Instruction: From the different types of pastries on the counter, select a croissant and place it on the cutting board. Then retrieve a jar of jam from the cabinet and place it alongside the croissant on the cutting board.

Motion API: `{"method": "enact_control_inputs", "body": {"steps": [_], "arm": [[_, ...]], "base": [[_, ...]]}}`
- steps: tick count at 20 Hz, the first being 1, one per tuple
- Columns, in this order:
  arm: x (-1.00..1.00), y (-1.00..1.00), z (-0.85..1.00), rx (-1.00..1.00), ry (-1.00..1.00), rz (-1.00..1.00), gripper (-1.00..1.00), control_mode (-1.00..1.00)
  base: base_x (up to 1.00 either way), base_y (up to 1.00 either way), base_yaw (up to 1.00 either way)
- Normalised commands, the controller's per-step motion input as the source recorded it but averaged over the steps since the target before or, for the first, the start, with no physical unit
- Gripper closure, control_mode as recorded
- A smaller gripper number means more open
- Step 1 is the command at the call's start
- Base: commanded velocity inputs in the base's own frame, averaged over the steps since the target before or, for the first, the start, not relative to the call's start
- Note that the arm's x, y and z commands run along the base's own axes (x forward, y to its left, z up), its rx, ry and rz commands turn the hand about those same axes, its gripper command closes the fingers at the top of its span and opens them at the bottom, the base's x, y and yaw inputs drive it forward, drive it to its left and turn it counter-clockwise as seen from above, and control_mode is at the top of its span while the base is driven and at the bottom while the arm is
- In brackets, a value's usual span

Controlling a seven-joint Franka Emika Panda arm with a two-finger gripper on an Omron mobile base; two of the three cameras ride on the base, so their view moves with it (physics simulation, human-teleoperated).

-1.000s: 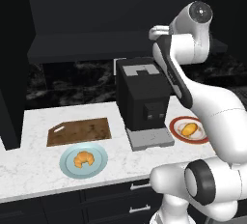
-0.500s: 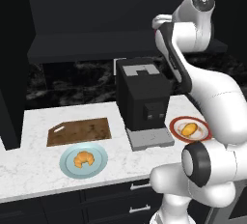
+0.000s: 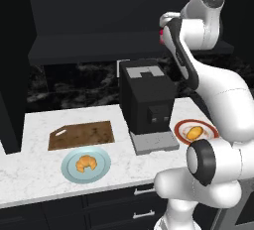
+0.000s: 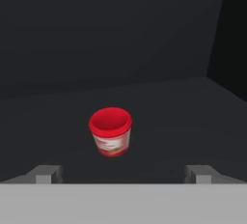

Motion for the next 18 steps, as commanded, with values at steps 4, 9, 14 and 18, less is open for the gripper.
{"method": "enact_control_inputs", "body": {"steps": [4, 9, 14, 18], "arm": [[0.3, 0.0, -0.13, 0.0, -0.07, 0.0, -1.0, -1.0], [0.27, 0.0, -0.18, -0.01, -0.06, 0.0, -1.0, -1.0], [0.19, 0.0, -0.07, -0.01, 0.01, 0.0, -1.0, -1.0], [0.22, 0.0, 0.0, 0.0, 0.04, 0.0, -1.0, -1.0]], "base": [[0.0, 0.0, 0.0], [0.0, 0.0, 0.0], [0.0, 0.0, 0.0], [0.0, 0.0, 0.0]]}}
